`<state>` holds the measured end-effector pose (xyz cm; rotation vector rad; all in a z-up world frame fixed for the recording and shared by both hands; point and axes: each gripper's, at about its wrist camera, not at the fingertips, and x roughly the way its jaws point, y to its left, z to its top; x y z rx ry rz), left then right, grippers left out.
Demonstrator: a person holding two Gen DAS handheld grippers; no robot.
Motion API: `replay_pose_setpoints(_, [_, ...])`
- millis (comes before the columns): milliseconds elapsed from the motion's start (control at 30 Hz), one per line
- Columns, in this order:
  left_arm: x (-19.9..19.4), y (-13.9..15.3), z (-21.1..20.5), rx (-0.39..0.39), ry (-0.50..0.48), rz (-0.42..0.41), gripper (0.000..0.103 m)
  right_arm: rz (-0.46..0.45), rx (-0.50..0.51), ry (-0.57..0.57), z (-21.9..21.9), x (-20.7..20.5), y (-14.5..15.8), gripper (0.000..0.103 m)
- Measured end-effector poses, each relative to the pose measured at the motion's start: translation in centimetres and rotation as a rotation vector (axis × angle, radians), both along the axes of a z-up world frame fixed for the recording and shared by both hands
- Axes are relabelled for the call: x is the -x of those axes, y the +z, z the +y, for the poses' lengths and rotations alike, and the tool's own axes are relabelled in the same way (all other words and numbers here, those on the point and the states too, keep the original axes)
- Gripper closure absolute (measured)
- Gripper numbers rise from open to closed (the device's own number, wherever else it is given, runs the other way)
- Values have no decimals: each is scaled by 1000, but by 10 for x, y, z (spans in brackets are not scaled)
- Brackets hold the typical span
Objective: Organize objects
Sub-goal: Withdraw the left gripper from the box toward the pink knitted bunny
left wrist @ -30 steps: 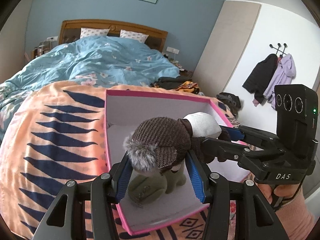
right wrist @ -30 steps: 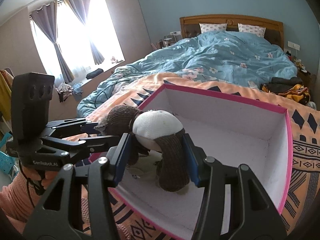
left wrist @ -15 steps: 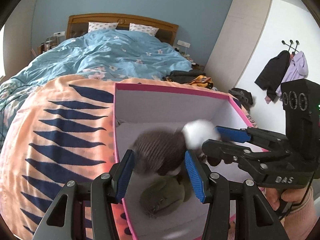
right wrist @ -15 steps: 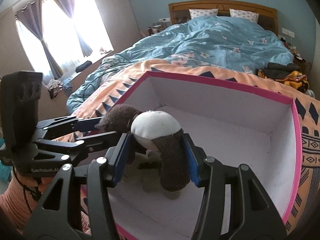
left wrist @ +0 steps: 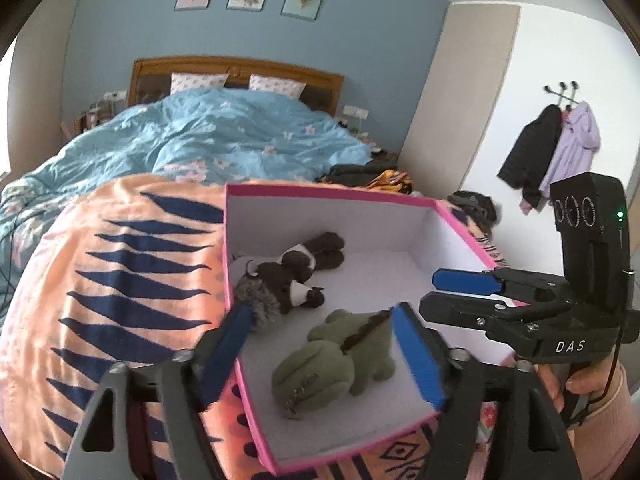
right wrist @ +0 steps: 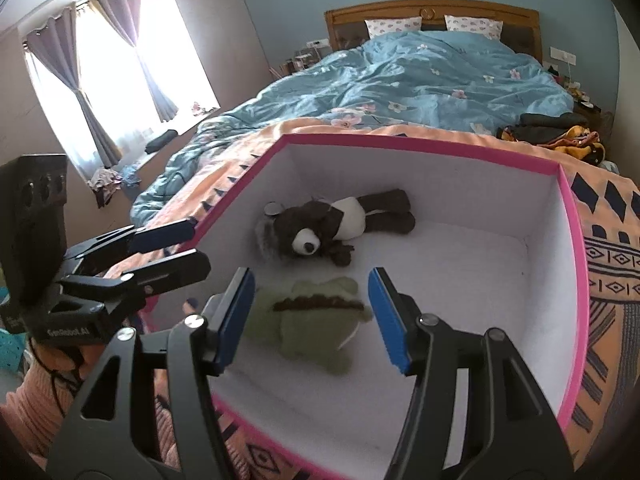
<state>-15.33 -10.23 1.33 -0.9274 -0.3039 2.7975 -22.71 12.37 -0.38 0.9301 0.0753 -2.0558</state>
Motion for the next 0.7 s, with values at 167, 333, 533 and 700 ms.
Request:
replay_pose_setpoints(167, [-30,8,3,-13,-24,70,14,24,48,28,21,-27,9,41])
replay_pose_setpoints(333, [-59,10,6,-18,-36,101,13,48,72,47,45,-58,10,39])
replay_pose_setpoints(533, [-87,-5,11,-1,-19,83,12,32,67,65,69,-89,-6,38])
replay_pose_setpoints(700, [-104,-21,17,6,-15,67,12,-5,51,73,81,-111,-27,38])
